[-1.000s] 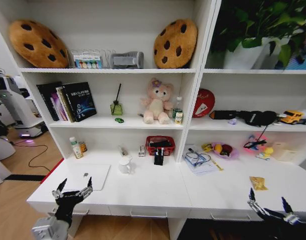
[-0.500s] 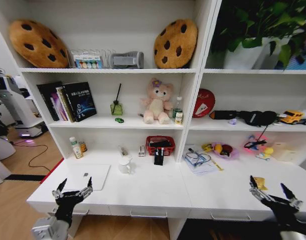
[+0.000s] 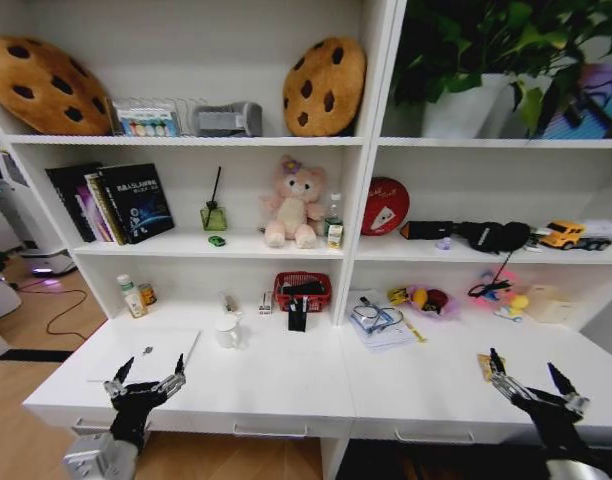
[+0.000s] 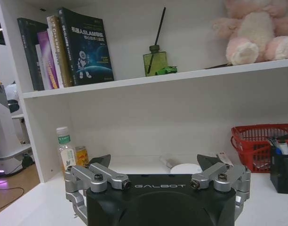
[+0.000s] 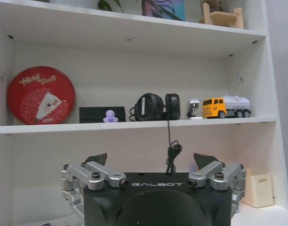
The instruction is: Organize the objects on the table.
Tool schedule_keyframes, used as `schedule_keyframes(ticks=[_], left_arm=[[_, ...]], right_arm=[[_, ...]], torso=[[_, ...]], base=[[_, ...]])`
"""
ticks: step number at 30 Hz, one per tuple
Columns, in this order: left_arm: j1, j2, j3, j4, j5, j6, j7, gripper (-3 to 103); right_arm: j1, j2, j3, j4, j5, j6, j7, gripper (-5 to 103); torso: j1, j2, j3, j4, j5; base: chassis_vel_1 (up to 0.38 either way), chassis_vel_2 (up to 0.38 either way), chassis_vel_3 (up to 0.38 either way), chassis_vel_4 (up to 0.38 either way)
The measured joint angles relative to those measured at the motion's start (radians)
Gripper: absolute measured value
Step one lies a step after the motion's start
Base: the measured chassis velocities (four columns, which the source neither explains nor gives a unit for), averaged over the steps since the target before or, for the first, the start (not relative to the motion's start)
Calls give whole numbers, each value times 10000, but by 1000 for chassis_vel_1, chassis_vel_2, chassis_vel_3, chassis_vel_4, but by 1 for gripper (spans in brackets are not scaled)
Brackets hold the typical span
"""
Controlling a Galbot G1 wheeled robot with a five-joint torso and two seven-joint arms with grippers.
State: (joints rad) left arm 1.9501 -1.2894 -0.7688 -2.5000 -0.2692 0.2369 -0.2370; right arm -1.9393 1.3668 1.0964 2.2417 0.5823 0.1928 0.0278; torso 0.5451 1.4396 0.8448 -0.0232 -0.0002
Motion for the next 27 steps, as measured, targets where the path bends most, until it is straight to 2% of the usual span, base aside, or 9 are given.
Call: schedule_keyframes(ticks=[5,6,8,9,11,12,15,23,27], left_arm=[[0,0,0,0,0,0,1,100],[0,-1,1,0,0,0,3,100],[1,-2,2,0,0,0,3,100],[1,-2,2,0,0,0,3,100],[-1,-1,2,0,0,0,4,100],[-1,-1,2,0,0,0,4,100],[0,-1,1,0,0,0,2,100],[0,0,-2,0,0,0,-2,100],[0,-1,0,0,0,0,-1,100]], right_arm=[[297,-107,-307,-401,-216,-94,-119,100],[403,-166,-456,-433,-89,-451,-143,100],[806,-324,-717,-475,835,-2035,-133,100],[806,-324,-717,-475,835,-2035,-133,100],[1641,-561,-921,-1034,1081,-3311,164,100],[1641,-561,-921,-1034,1081,-3311,164,100],[2702,-1151,-1298,-2056,946,-4201,336,100],[3939,-2527,-2038,-3809,750,-4643,539,100],[4269,-2829,-2227,-4104,820,-4812,661,100]], torso=[[-3,2,-2,-1,0],[-1,0,0,2,6],[-3,2,-1,3,9],[-3,2,-1,3,9],[-1,1,-2,-10,5],[-1,1,-2,-10,5],[1,-1,0,1,1],[1,-1,0,0,0],[0,0,-1,-1,2]], base=[[-293,-275,248,273],[-191,-252,247,239],[-61,-175,129,163],[-61,-175,107,88],[-9,-96,74,-19],[1,-76,41,-41],[3,34,-7,-53],[39,60,-15,-26],[0,0,0,0]])
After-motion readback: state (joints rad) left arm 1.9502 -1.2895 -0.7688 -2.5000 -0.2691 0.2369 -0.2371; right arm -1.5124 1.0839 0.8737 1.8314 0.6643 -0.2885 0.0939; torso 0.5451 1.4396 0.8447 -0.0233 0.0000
